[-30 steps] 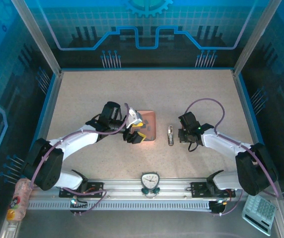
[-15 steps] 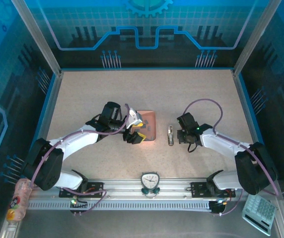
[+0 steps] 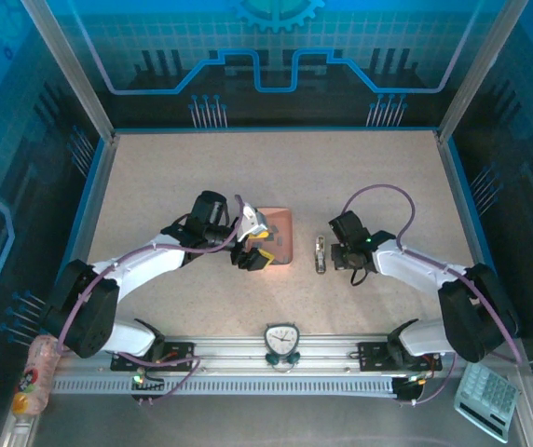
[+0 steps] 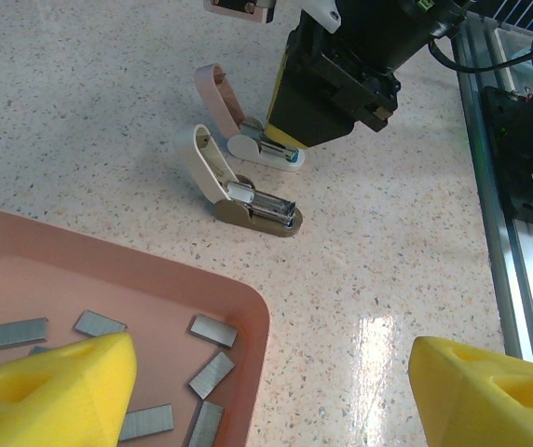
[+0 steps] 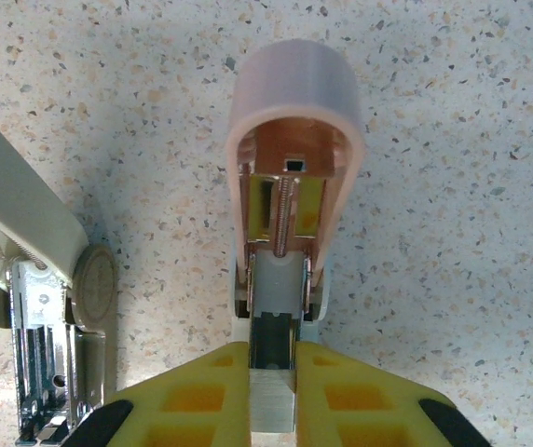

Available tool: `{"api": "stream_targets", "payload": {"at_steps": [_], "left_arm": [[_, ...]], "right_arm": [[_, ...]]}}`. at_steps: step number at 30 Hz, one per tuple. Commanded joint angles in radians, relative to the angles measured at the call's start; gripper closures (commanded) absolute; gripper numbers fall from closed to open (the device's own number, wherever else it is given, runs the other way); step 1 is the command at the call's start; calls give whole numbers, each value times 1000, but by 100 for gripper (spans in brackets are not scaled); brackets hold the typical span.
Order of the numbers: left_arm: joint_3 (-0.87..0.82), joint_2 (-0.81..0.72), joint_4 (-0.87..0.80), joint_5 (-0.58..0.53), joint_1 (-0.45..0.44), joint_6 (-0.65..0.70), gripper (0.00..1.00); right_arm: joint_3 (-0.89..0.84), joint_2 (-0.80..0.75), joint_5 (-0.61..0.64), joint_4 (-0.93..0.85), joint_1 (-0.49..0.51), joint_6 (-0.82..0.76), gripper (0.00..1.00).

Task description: Load the staples into the stapler

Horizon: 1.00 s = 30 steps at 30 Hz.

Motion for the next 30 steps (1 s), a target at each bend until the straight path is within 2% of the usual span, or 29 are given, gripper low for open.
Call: {"api": "stream_targets", "payload": {"at_steps": [1,7,17,23,30], "left_arm": [[27,8,-19,-1,-8,32,22],[27,6,-22,-3,-8,34,22],[26,6,-21,-1,-9,34,22],[27,8,-22,0,-12,34,22],[27,8,-21,0,-14,34,22]], "right_arm": [[23,15,4,-40,14,21,81],[35,7,2,-50,14,25,76],[79,-77,-2,-98,8,32,75],[69,-86,-112,-107,-70,83,75],[54,-43,-174,-94,-96,101,71]]}}
